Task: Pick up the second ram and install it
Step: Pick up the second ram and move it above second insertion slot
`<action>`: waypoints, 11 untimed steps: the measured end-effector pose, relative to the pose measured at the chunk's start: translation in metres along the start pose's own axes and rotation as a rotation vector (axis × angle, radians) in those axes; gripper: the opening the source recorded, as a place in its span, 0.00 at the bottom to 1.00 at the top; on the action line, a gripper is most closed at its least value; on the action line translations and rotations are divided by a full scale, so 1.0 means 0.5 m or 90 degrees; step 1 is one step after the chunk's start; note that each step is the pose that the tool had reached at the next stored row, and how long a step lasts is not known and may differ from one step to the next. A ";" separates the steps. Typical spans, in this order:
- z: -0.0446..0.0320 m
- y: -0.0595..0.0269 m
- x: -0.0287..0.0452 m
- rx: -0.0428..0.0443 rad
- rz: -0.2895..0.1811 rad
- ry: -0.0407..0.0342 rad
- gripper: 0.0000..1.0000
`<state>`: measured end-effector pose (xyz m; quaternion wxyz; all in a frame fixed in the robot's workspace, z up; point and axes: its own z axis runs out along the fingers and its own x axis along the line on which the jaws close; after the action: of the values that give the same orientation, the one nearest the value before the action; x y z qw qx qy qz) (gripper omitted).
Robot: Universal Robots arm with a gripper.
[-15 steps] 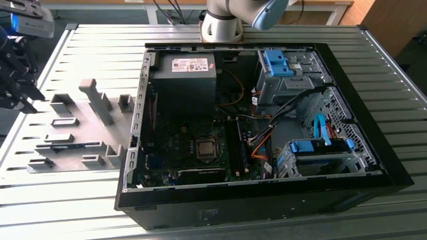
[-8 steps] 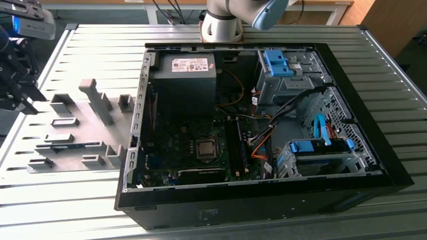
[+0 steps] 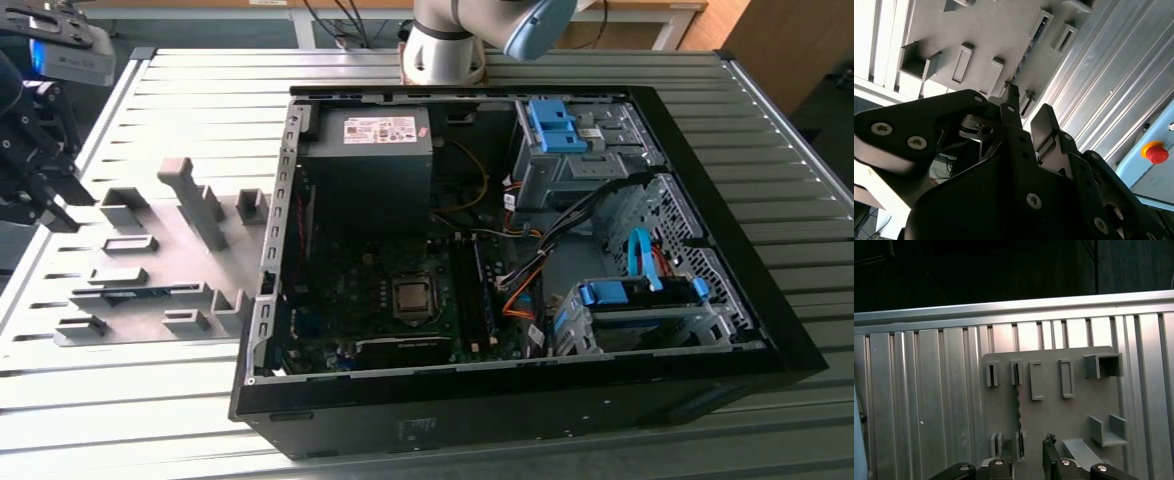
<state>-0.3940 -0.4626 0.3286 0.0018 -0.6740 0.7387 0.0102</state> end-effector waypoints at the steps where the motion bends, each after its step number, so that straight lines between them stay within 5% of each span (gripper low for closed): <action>1: 0.001 0.000 0.000 0.0000 0.000 0.0000 0.37; 11: 0.014 0.000 0.000 -0.0001 0.000 0.0000 0.37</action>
<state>-0.3940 -0.4626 0.3217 0.0018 -0.6740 0.7387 0.0103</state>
